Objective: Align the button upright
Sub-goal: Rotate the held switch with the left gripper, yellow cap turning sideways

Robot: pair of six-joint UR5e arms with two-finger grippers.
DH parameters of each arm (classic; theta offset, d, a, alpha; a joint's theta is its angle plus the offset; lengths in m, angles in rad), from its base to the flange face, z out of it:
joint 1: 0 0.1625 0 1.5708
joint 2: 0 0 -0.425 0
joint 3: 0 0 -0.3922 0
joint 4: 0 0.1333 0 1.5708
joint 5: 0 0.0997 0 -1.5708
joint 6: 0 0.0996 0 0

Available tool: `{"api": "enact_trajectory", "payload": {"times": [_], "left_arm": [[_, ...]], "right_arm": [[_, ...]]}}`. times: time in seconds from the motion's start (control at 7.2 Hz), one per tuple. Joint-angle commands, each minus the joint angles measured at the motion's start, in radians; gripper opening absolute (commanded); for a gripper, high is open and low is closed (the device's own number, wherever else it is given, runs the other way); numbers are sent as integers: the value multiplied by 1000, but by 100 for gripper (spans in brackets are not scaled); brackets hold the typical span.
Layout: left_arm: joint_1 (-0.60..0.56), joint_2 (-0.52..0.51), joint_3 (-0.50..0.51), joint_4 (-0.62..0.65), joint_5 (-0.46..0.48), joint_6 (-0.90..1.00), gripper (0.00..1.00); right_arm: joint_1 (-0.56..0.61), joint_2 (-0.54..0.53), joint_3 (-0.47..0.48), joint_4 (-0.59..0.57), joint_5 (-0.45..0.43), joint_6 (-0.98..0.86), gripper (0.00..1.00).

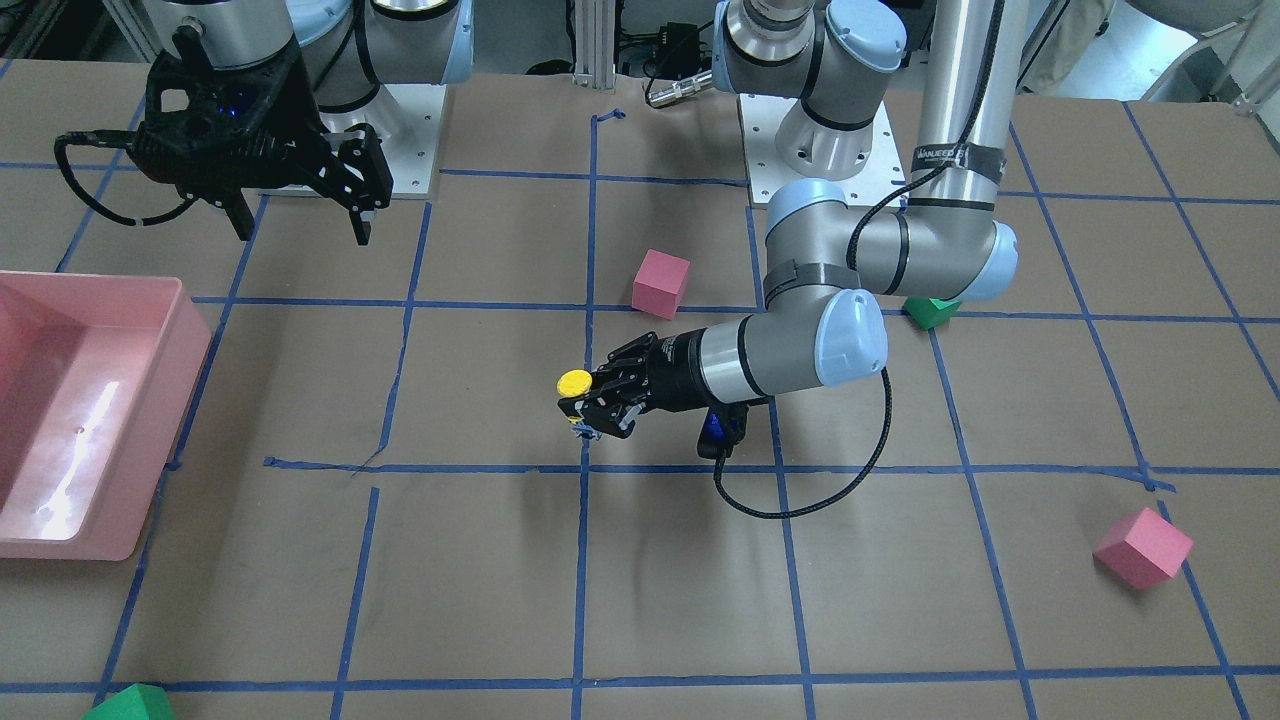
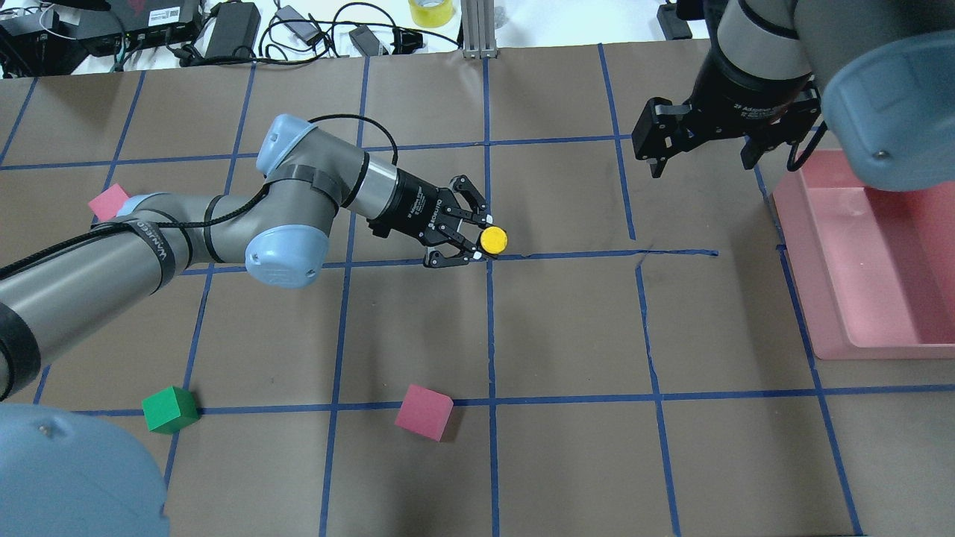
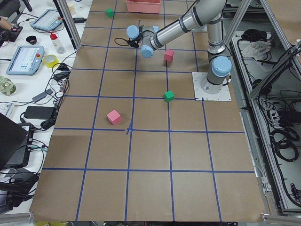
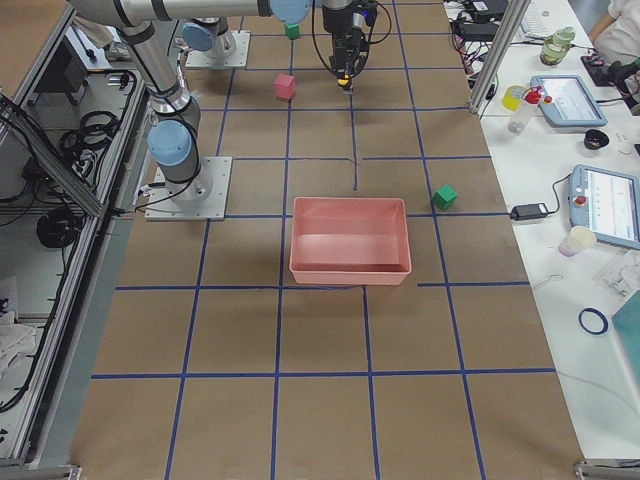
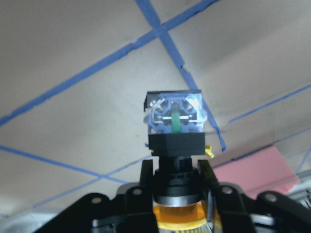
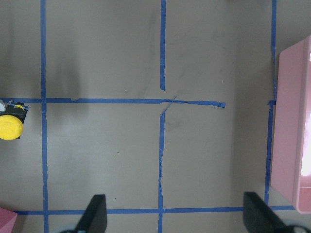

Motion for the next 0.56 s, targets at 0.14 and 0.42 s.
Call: {"api": "enact_trajectory", "payload": {"times": [0.14, 0.42], "left_arm": [[63, -46, -53, -111, -92, 25, 0], [67, -65, -59, -148, -92, 26, 0]], "right_arm": [[0, 0, 0, 1, 0, -1, 100], [0, 0, 0, 1, 0, -1, 100]]}}
